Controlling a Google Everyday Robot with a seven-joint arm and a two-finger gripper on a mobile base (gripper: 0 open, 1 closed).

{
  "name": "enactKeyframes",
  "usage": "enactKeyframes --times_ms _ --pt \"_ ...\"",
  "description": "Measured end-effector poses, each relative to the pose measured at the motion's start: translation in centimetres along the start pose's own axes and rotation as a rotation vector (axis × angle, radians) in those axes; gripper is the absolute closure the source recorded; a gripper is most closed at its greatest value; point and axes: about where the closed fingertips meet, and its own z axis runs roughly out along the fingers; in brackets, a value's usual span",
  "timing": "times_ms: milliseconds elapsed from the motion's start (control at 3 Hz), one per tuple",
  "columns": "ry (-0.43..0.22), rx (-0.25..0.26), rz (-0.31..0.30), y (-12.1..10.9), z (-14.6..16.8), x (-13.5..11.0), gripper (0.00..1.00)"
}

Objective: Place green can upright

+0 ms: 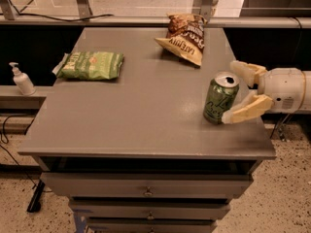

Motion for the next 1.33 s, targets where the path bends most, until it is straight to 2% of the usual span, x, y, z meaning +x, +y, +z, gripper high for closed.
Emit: enactKeyframes --times_ms 333,667,1000,1333 --pt "0.086 0.054 -0.079 -1.1 -4.3 -2.0 0.00" --pt "0.137 0.158 -0.173 -2.7 -10.1 -5.4 0.00" --pt "0.217 0.324 -0.193 -3.7 -16.7 -8.5 0.00" --pt "0.224 0.350 -0.189 -4.0 -17.8 -9.0 0.00"
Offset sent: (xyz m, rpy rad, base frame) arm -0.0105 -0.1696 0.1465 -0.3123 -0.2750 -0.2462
